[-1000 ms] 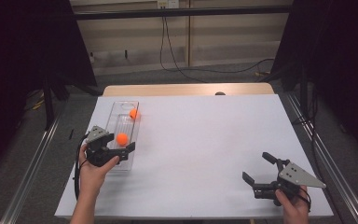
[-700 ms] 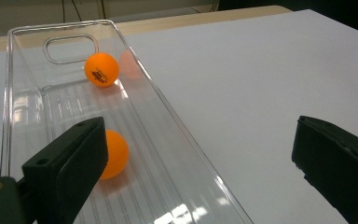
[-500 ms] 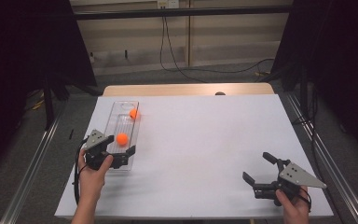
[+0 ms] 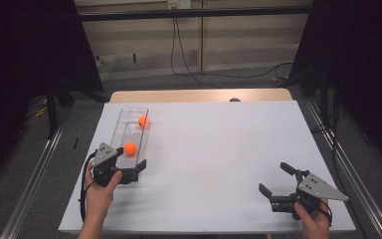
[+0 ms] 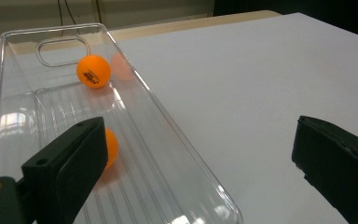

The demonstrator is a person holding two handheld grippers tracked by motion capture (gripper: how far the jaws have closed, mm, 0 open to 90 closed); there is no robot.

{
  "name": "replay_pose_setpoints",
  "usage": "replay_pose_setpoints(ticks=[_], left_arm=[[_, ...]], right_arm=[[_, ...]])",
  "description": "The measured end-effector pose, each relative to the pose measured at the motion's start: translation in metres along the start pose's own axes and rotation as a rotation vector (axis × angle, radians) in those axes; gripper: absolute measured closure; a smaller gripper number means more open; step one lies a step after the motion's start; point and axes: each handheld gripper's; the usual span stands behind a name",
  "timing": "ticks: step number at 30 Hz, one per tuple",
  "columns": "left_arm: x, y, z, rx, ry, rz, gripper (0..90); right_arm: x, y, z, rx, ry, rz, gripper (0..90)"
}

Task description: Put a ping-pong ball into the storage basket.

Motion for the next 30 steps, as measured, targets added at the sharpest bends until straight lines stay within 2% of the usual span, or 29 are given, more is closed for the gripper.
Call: replay_pose_setpoints(ticks=[3, 12, 30], left_arm=[[-0.001, 0.003, 0.000, 0.012, -0.003, -0.005, 3.7], [-0.004, 0.008, 0.002, -0.010, 0.018, -0.007, 3.8], [-0.008, 0.014, 0.002, -0.011, 0.041, -0.025, 3.8]], right_arm=[[0.000, 0.000, 0.000, 0.000, -0.001, 0.001, 1.0], [0.000, 0.000, 0.001, -0.001, 0.004, 0.001, 1.0], [-0.001, 0.000, 0.001, -0.003, 0.002, 0.002, 1.0]])
Point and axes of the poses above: each handheld gripper's, and its own axes: z roughly backward along the jaws, y roughly out of its underside, x roughly to its left, and after that the axes turned 2 degrees about y, right-handed
